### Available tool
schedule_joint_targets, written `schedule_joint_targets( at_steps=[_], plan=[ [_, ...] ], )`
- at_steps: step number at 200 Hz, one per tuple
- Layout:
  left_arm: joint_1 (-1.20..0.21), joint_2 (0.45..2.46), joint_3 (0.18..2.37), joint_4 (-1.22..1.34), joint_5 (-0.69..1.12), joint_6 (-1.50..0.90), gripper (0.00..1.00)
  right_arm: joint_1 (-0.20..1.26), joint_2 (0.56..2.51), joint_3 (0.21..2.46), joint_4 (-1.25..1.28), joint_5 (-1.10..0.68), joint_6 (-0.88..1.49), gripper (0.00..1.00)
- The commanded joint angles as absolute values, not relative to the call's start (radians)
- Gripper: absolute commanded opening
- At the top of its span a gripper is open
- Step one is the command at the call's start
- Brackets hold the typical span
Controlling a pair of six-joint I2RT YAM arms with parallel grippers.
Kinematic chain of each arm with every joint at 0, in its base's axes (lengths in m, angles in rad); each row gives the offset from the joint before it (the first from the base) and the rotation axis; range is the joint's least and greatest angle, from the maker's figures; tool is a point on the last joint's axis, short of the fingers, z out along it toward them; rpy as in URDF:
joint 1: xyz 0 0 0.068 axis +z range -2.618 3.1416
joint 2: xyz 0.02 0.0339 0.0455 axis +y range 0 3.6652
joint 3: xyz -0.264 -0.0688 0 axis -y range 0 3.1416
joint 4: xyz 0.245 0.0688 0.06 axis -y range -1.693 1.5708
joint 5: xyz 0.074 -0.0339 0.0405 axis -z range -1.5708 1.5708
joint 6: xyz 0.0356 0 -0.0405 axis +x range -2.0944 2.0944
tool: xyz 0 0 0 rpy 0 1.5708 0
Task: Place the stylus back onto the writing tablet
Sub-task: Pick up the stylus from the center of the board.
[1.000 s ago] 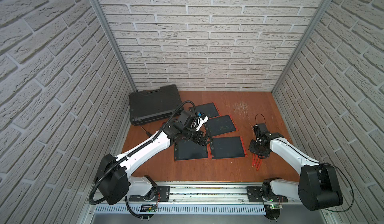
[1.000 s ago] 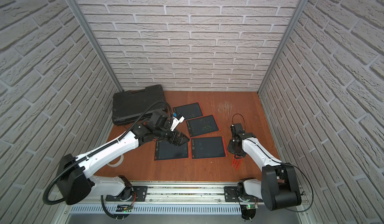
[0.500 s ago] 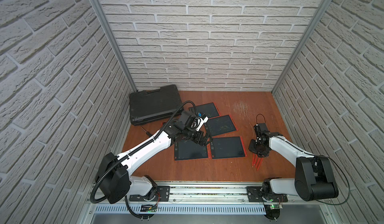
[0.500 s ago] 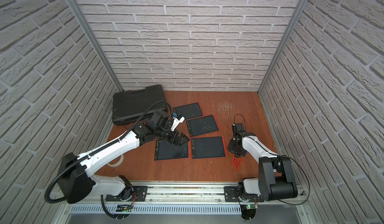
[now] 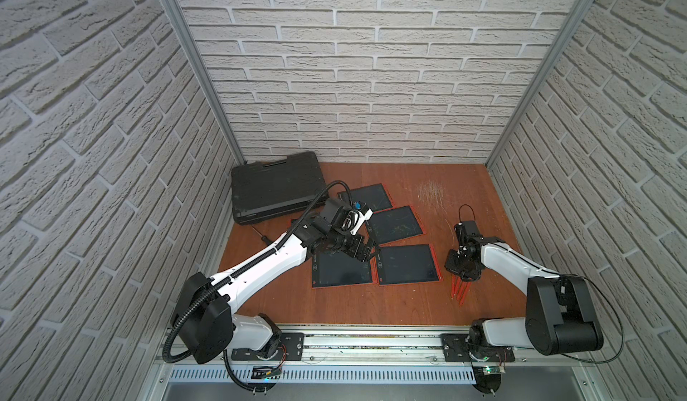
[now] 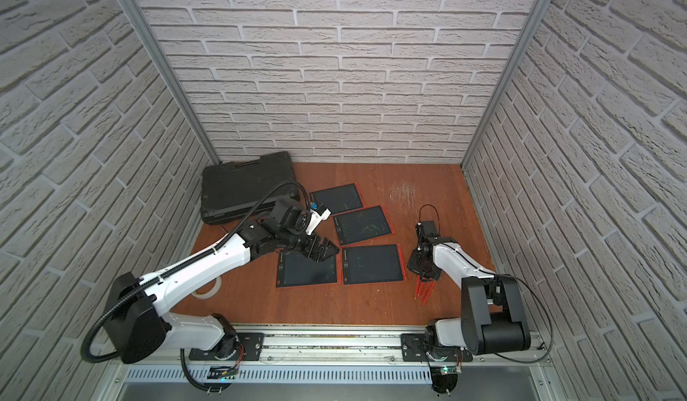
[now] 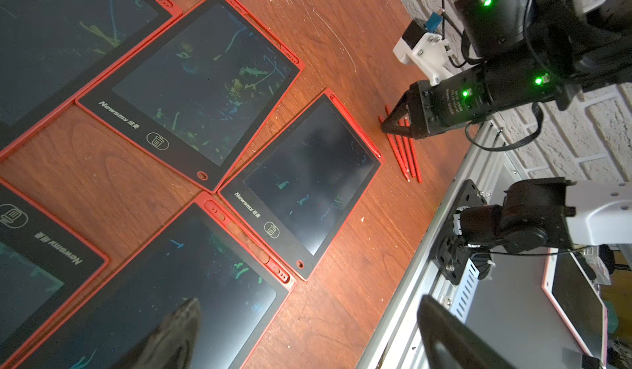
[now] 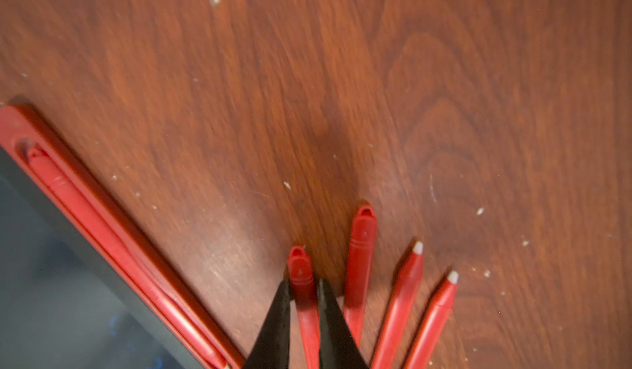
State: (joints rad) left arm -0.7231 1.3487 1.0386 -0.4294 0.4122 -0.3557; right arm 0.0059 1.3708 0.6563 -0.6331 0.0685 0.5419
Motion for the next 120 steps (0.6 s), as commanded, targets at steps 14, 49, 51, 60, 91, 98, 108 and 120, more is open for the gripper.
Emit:
schedule_joint_targets(
  at_steps=[14, 49, 51, 60, 91, 98, 108, 120],
  plan=[
    [-0.726, 1.349, 1.054, -0.431, 0.409, -0.347, 0.98, 0.000, 1.382, 0.649, -0.621, 0.067, 0.538, 0.15],
    [-0.727, 1.350, 1.055, -0.434, 0.408, -0.346, 0.98, -0.001, 1.367, 0.643, -0.617, 0.064, 0.538, 0.13],
    [-0.727, 1.351, 1.055, -0.434, 0.408, -0.346, 0.98, -0.001, 1.368, 0.643, -0.617, 0.064, 0.538, 0.13],
    [-0.727, 1.350, 1.055, -0.434, 0.408, -0.347, 0.98, 0.000, 1.365, 0.641, -0.617, 0.063, 0.537, 0.13],
    [-0.727, 1.348, 1.055, -0.434, 0.408, -0.345, 0.98, 0.000, 1.347, 0.634, -0.609, 0.055, 0.534, 0.12],
    [-0.727, 1.348, 1.055, -0.434, 0.407, -0.346, 0.98, 0.000, 1.342, 0.632, -0.608, 0.055, 0.534, 0.12],
    [-0.727, 1.348, 1.055, -0.434, 0.408, -0.346, 0.98, -0.001, 1.334, 0.629, -0.604, 0.051, 0.531, 0.12],
    [-0.726, 1.348, 1.055, -0.433, 0.410, -0.347, 0.98, -0.001, 1.323, 0.626, -0.601, 0.048, 0.529, 0.12]
  ],
)
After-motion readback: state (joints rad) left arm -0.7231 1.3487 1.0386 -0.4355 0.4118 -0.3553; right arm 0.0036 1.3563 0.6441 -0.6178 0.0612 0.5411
